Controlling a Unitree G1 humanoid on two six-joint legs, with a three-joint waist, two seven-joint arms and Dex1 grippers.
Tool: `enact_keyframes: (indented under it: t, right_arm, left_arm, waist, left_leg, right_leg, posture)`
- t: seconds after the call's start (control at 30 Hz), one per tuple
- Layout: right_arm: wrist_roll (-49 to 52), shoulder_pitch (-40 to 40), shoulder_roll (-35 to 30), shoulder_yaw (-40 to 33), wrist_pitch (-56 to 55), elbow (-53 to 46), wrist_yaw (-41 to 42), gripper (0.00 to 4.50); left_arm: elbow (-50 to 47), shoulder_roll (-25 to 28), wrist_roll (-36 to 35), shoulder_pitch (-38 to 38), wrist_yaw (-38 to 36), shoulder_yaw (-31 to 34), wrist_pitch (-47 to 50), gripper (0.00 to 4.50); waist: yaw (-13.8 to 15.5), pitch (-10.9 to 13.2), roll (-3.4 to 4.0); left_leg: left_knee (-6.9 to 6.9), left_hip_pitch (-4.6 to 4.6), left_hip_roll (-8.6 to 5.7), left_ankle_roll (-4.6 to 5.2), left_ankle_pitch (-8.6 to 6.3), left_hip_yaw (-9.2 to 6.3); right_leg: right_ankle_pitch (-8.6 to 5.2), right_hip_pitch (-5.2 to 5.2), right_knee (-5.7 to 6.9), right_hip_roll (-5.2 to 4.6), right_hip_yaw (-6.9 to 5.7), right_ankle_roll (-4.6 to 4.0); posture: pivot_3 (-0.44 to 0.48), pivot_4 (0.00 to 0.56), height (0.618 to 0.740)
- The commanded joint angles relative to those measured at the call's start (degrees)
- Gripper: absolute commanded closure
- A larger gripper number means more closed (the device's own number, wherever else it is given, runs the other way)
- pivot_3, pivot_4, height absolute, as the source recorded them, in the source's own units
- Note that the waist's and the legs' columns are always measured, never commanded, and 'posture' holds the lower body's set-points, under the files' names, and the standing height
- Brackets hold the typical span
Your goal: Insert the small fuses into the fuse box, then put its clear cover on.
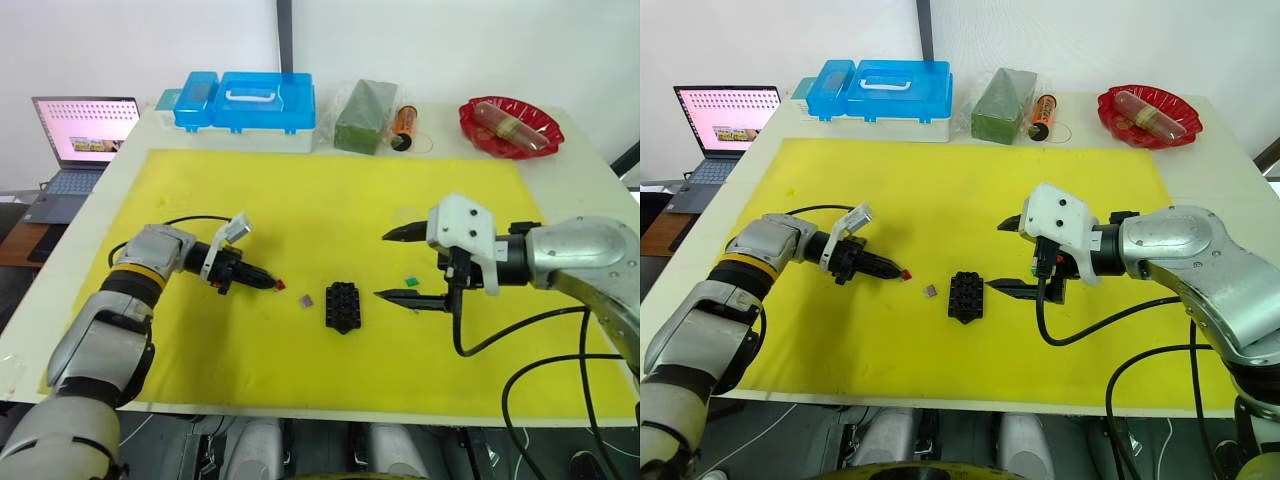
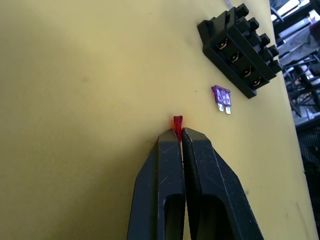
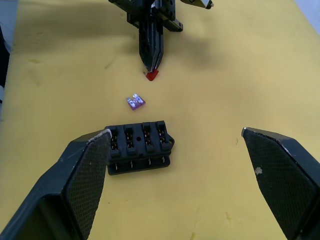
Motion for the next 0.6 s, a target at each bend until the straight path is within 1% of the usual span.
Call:
enact_keyframes:
  t: [0.03, 0.1, 0.17, 0.27, 0.3, 0.4, 0.5, 0.6]
  right_arm:
    - [0.3, -1.5, 0.3, -0.9, -0.3, -0.5, -0.1, 0.00]
    - [0.8, -1.7, 0.5, -1.1, 0.1, -0.3, -0.2, 0.00]
    - [2.8, -2.1, 1.3, -2.5, 2.3, -0.3, -1.3, 0.00]
    - [8.6, -4.6, 4.0, -6.0, 8.5, 0.2, -5.2, 0.00]
    - [10.6, -5.8, 4.9, -7.0, 10.4, 0.5, -6.4, 0.00]
    - [14.6, -8.4, 6.0, -8.5, 14.5, 1.0, -8.5, 0.00]
    - [19.2, -11.4, 7.5, -9.4, 18.6, 2.4, -11.0, 0.00]
    - [25.1, -14.7, 11.0, -11.0, 23.4, 4.9, -15.6, 0.00]
  left_arm:
    - [-2.1, 0.5, -1.5, 0.0, -0.2, 1.7, 1.2, 4.49]
    - [-2.2, 0.1, -1.8, -0.3, -0.2, 3.5, 1.3, 4.49]
    - [-4.1, -0.4, -4.4, -0.7, 1.4, 8.5, 2.3, 4.49]
    - [-13.3, -0.7, -10.4, 0.5, 5.4, 16.4, 6.8, 4.49]
    - [-16.8, -0.6, -12.0, 1.2, 6.6, 18.1, 8.8, 4.49]
    - [-25.0, -0.3, -15.3, 3.3, 9.3, 20.9, 13.7, 4.49]
    - [-31.0, -0.9, -18.7, 5.0, 12.6, 23.7, 17.1, 4.49]
    - [-35.9, -2.5, -22.5, 5.9, 16.5, 26.4, 19.9, 4.49]
  waist:
    - [0.0, 0.0, 0.00]
    - [0.0, 0.0, 0.00]
    - [0.0, 0.0, -0.04]
    - [-0.1, 0.1, -0.09]
    - [-0.1, 0.1, -0.09]
    - [-0.1, 0.0, -0.07]
    - [-0.2, 0.0, -0.07]
    - [-0.2, 0.0, -0.07]
  left_leg:
    - [0.00, -0.01, 0.00, 0.00, 0.00, 0.00]
    - [0.00, -0.02, 0.00, 0.00, 0.00, 0.00]
    - [0.00, -0.03, 0.00, 0.00, 0.00, 0.00]
    - [0.00, -0.10, 0.01, -0.01, 0.01, -0.01]
    - [0.00, -0.11, 0.00, -0.02, 0.01, 0.00]
    - [0.00, -0.10, -0.01, -0.04, 0.02, 0.01]
    - [-0.01, -0.06, -0.01, -0.07, 0.04, 0.01]
    - [-0.01, -0.06, 0.00, -0.10, 0.06, 0.00]
  right_leg:
    - [0.00, 0.00, 0.00, 0.00, 0.00, 0.00]
    - [0.00, -0.02, 0.00, 0.00, 0.00, 0.00]
    - [0.00, -0.04, 0.00, 0.00, 0.00, 0.00]
    - [0.00, -0.13, 0.08, -0.17, 0.00, 0.00]
    - [0.00, -0.15, 0.10, -0.22, 0.00, 0.01]
    - [0.01, -0.17, 0.18, -0.28, 0.01, 0.01]
    - [0.00, -0.15, 0.19, -0.26, 0.01, 0.01]
    - [0.00, -0.15, 0.21, -0.26, 0.01, 0.01]
  posture:
    - [0.000, 0.150, 0.740]
    - [0.000, 0.150, 0.740]
    - [0.000, 0.150, 0.740]
    - [0.000, 0.150, 0.740]
    - [0.000, 0.150, 0.740]
    - [0.000, 0.150, 0.740]
    - [0.000, 0.150, 0.740]
    - [0.000, 0.150, 0.740]
